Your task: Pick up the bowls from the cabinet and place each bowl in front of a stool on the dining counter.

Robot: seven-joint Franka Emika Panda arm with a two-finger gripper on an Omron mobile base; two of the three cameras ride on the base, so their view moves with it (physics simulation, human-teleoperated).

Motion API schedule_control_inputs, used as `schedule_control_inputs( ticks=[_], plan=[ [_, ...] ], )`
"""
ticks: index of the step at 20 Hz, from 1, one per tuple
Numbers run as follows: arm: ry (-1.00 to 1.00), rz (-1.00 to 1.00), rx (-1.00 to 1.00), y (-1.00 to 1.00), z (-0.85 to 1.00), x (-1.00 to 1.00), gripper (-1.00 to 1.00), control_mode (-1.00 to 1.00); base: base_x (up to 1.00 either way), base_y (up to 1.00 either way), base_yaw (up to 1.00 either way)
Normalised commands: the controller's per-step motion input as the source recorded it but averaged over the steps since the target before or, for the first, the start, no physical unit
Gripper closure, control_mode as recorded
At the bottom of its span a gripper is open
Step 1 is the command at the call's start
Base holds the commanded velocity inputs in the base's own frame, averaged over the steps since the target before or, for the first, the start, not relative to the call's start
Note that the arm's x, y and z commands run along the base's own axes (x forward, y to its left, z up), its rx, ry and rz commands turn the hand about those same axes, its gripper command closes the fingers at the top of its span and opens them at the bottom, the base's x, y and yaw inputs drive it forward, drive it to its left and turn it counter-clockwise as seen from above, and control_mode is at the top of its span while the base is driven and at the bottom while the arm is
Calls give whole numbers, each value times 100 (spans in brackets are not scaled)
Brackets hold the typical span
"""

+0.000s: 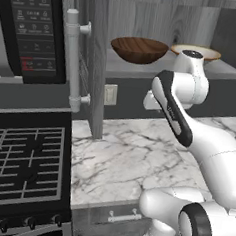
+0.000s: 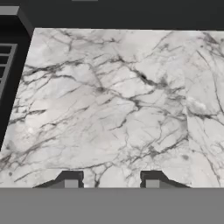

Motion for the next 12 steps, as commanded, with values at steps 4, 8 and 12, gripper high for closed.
schedule_control_inputs(
  ticks=[4,8,12],
  plan=[
    [-3,0,0,1,1,-1,-100,-100,0,0,0],
    [-39,0,2,0,46,-26,-100,-100,0,0,0],
    [-56,0,2,0,89,-32,-100,-100,0,0,0]
  ],
)
